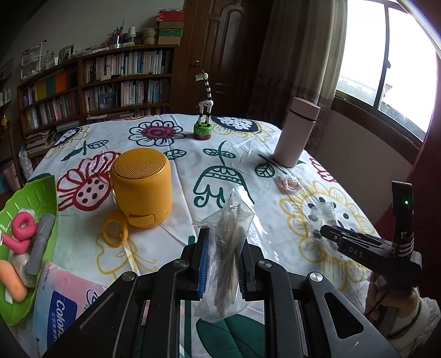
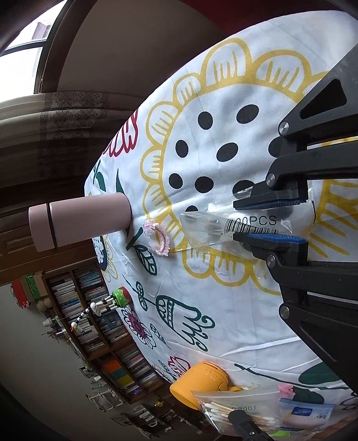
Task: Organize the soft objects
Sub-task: 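Carry the cotton-swab bag and printed bag over the green plate with both tools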
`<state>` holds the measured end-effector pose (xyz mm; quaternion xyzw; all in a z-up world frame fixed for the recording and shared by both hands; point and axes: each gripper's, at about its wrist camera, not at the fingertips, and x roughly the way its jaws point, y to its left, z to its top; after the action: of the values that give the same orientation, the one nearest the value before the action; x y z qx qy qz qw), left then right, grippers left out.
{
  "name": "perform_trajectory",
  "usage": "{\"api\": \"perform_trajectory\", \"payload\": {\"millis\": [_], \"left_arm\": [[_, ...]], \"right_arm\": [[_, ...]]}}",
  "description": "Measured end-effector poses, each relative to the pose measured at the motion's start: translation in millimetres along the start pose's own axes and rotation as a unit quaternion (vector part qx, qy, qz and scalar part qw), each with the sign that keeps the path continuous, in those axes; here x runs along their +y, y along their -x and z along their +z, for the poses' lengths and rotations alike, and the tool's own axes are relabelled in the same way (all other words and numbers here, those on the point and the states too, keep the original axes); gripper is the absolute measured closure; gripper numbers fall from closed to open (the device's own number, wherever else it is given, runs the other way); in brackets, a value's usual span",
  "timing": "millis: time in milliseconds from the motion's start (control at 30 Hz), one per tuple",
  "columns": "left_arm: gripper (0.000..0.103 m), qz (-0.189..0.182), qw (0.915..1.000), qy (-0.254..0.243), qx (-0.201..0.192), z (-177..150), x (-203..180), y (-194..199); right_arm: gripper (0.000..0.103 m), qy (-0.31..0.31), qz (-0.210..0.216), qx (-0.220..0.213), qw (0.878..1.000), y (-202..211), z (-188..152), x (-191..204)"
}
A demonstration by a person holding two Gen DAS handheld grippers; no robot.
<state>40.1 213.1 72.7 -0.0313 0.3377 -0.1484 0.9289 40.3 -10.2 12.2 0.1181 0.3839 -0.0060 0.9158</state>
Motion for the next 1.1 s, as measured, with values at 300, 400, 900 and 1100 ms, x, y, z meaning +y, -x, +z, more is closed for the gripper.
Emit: {"api": "perform_trajectory", "payload": {"millis": [300, 400, 900, 1100], "left_arm": [[0.085, 0.000, 0.9997, 0.019, -0.015, 1, 17, 12], [0.085, 0.003, 0.9994, 0.027, -0.022, 1, 26, 18], [0.085, 0.049, 0.9944, 0.081, -0.047, -5, 89, 44], [0.085, 0.073, 0.9905, 0.102, -0.057, -7, 118, 58]], "right_arm": [[0.094, 0.009, 0.042, -0.039, 0.998, 28, 6, 24], [0.094, 0.014, 0.060, -0.049, 0.997, 35, 7, 37], [0.094, 0.053, 0.115, -0.055, 0.990, 46, 9, 95], [0.094, 0.065, 0.127, -0.055, 0.988, 47, 7, 113]]}}
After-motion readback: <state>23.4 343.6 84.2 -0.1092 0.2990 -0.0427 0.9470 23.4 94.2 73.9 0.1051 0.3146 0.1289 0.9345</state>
